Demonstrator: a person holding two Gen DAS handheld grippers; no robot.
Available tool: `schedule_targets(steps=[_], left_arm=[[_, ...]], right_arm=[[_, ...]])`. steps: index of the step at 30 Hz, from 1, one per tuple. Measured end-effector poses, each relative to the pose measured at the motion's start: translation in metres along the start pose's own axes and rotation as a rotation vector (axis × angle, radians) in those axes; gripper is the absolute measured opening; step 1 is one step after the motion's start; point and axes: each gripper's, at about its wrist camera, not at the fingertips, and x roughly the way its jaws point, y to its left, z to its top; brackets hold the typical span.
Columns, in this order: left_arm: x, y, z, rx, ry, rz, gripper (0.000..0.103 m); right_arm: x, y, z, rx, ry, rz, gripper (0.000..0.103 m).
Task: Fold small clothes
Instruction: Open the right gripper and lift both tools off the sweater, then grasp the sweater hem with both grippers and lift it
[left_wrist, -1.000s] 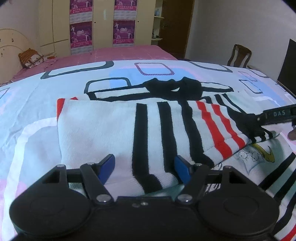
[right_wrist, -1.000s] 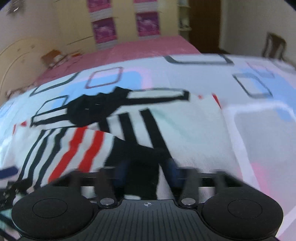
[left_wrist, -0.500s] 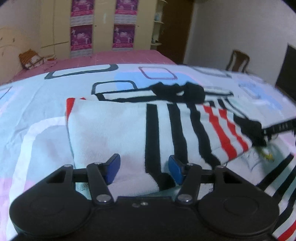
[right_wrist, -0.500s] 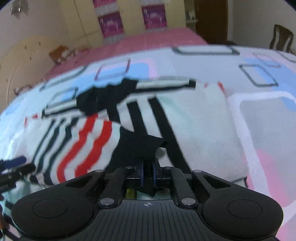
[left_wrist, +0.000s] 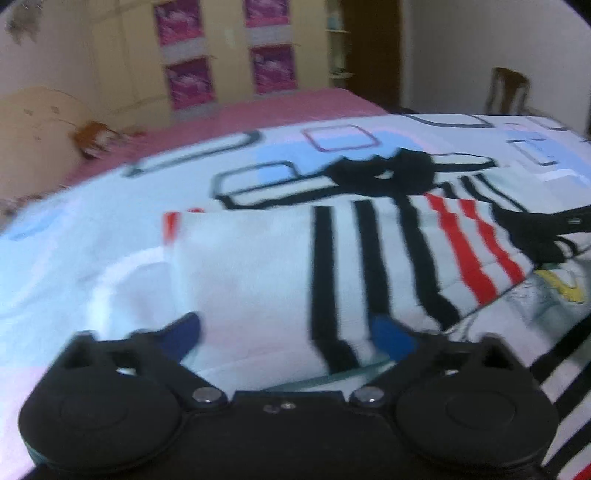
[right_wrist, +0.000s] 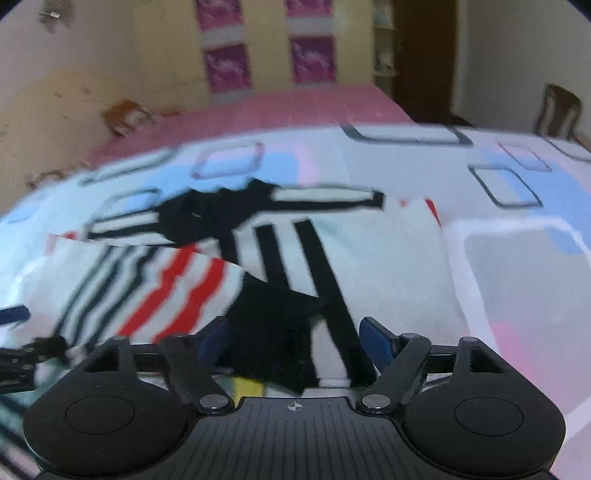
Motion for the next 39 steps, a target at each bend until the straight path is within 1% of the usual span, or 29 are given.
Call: schedule_targets(steps=[4, 6, 9, 15, 21, 24, 26, 27, 28, 29, 30, 32, 33, 37, 39], left_arm=[[-0.018, -0.003, -0.009, -0.008, 0.013, 0.019, 0.102], [-0.028, -0.007, -0.016, 0.000, 0.016, 0.027, 0.101], [-0.045, -0.013, -0.028, -0.006, 0.026, 0.029, 0.100], [-0.084, -0.028, -0.052, -0.003, 0.019, 0.044, 0.099], [-0.131, -0.034, -0.081, -0.033, 0.000, 0.045, 0.099], [-0.152, -0.028, -0.101, -0.096, 0.006, 0.007, 0.095], [-0.162, -0.021, -0.117, -0.151, 0.025, -0.021, 0.088], [-0.165, -0.018, -0.125, -0.171, 0.036, -0.035, 0.086], [-0.168, -0.016, -0.132, -0.187, 0.052, -0.046, 0.084], [-0.170, -0.014, -0.137, -0.203, 0.069, -0.058, 0.081], [-0.172, -0.011, -0.144, -0.226, 0.083, -0.075, 0.080], [-0.176, -0.004, -0.156, -0.296, 0.103, -0.119, 0.073], [-0.179, -0.001, -0.162, -0.326, 0.108, -0.139, 0.071], [-0.188, 0.010, -0.180, -0.441, 0.110, -0.227, 0.069], [-0.190, 0.015, -0.186, -0.493, 0.110, -0.281, 0.069]], right_arm=[[-0.027, -0.012, -0.009, 0.018, -0.025, 0.039, 0.076], [-0.042, -0.019, -0.014, 0.036, -0.032, 0.058, 0.070], [-0.063, -0.028, -0.026, 0.047, -0.042, 0.073, 0.066], [-0.107, -0.042, -0.060, 0.050, -0.049, 0.090, 0.065], [-0.149, -0.047, -0.097, 0.031, -0.051, 0.105, 0.065], [-0.165, -0.049, -0.119, 0.026, -0.037, 0.116, 0.065], [-0.173, -0.052, -0.134, 0.024, -0.022, 0.119, 0.065], [-0.175, -0.054, -0.141, 0.029, -0.015, 0.120, 0.064], [-0.178, -0.057, -0.149, 0.039, -0.006, 0.126, 0.060], [-0.179, -0.060, -0.156, 0.053, 0.008, 0.136, 0.051], [-0.181, -0.064, -0.163, 0.073, 0.022, 0.142, 0.049], [-0.182, -0.072, -0.174, 0.117, 0.042, 0.151, 0.049], [-0.184, -0.076, -0.179, 0.140, 0.050, 0.158, 0.049], [-0.189, -0.089, -0.195, 0.185, 0.072, 0.158, 0.049], [-0.190, -0.096, -0.204, 0.222, 0.097, 0.175, 0.049]])
